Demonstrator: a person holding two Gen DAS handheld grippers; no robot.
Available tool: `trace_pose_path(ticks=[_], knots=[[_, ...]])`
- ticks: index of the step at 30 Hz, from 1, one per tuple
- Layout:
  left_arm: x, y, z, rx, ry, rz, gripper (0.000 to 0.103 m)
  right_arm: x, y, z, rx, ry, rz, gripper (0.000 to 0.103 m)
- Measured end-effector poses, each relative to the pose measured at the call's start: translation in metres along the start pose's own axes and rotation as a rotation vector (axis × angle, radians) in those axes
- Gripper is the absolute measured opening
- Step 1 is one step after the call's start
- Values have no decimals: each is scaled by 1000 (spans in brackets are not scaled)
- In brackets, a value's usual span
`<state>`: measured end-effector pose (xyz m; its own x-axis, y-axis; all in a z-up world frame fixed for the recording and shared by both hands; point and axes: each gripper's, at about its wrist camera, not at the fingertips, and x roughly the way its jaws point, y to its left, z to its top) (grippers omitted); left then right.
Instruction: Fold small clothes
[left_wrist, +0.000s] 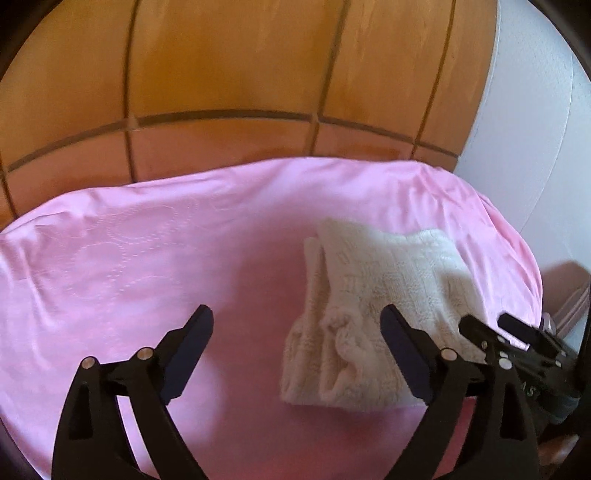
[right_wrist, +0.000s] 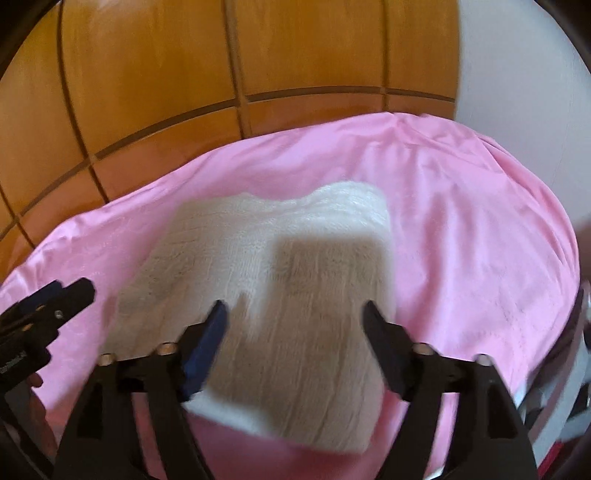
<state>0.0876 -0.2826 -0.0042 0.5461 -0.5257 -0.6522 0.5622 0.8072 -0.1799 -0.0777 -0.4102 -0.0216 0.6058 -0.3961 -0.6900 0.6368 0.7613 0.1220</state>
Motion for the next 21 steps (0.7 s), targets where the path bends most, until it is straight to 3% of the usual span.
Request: trace_pose_path(ticks=[4, 11, 17, 21], knots=[[-21, 5, -4, -5, -28, 43, 99, -17, 3, -14, 53, -12, -70, 92], [-49, 6, -25, 32, -65, 107, 101, -47, 8, -34, 76, -86, -154, 98], [-64, 6, -44, 41, -56, 122, 101, -69, 18, -41, 67, -162, -213, 99], [-72, 7, -48, 40, -77, 132, 101, -72, 24, -47, 58, -162, -233, 99]])
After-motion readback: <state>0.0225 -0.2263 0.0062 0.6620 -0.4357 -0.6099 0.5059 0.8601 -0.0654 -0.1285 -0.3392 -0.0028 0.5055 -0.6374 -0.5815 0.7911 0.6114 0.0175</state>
